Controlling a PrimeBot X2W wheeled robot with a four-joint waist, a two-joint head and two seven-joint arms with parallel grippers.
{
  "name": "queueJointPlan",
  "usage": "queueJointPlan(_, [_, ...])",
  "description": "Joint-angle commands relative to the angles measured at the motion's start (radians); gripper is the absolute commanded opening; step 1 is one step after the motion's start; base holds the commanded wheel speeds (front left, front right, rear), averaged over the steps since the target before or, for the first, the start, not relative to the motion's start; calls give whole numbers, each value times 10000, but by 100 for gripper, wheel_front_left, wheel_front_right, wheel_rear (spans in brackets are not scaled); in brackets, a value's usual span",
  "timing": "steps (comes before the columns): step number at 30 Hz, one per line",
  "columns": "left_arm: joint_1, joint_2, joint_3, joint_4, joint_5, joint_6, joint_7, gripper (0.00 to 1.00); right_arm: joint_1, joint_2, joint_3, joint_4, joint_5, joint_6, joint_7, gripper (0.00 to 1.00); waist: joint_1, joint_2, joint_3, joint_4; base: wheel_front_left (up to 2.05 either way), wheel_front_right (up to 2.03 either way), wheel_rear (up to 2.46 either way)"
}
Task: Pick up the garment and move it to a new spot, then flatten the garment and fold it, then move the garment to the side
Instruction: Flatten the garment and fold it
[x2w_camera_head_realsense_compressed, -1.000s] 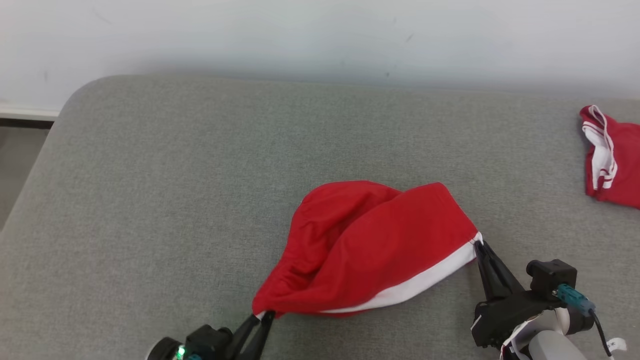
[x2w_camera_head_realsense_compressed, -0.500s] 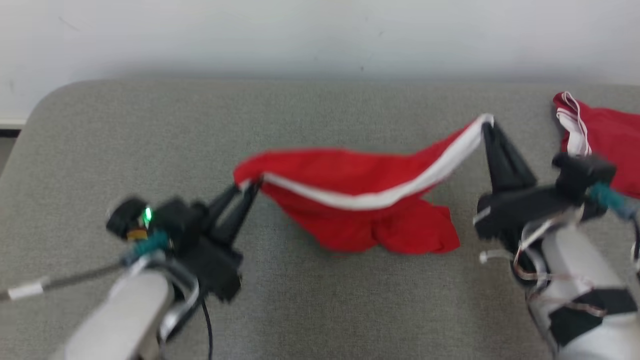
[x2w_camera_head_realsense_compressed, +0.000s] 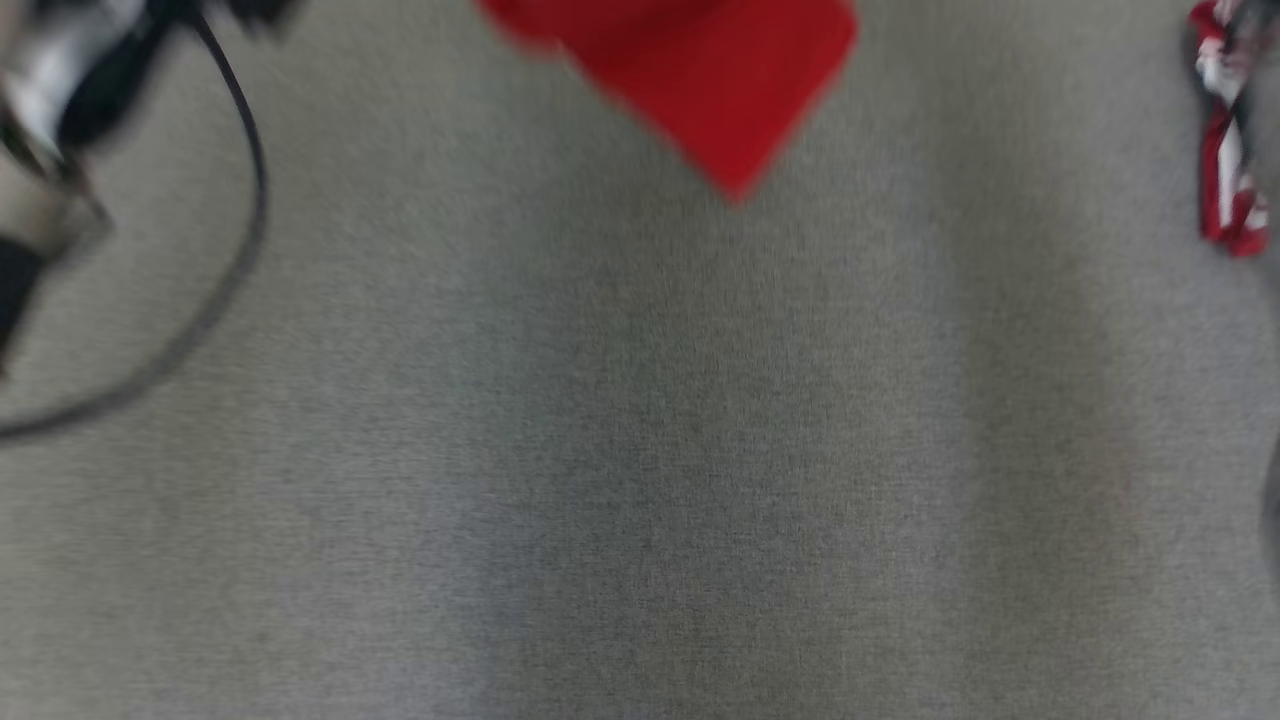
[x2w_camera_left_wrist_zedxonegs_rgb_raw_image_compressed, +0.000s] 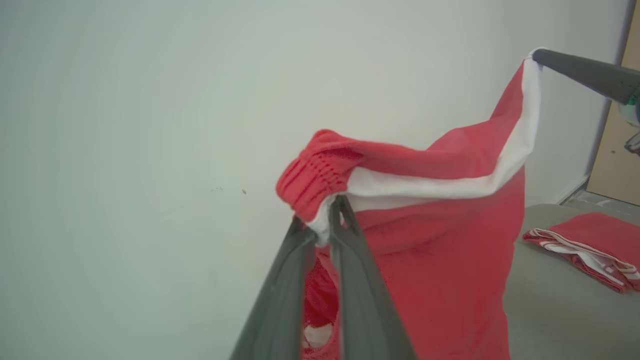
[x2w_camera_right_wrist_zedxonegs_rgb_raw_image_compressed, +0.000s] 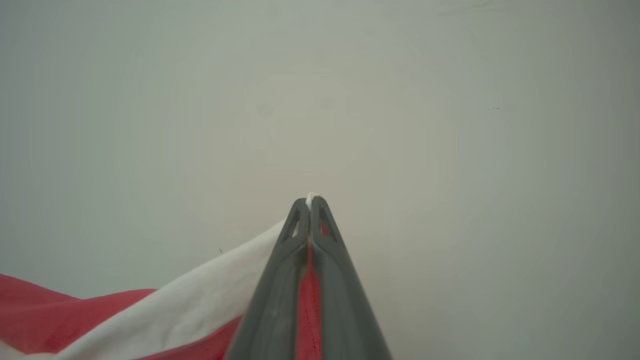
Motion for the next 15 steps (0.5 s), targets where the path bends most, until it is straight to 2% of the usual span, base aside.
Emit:
queueJointPlan(1, [-416,11,-54,230,-180,25,42,0,-442,14,-40,189,64,-25,96,0,-3,-2,1430,-398,0,0,0])
queueJointPlan(7, [-2822,-363,-319,1529,-659,23,187,0,-3190,91,-620,1714,89,-25,350,0,-3,-2,2257,-433,0,0,0])
queueJointPlan(15, [-5120,-727,-1118,2485,-1037,25,34,0,-5416,185,-662,3074,-417,-25,112,0,-3,-2,2866,-494,0,0,0])
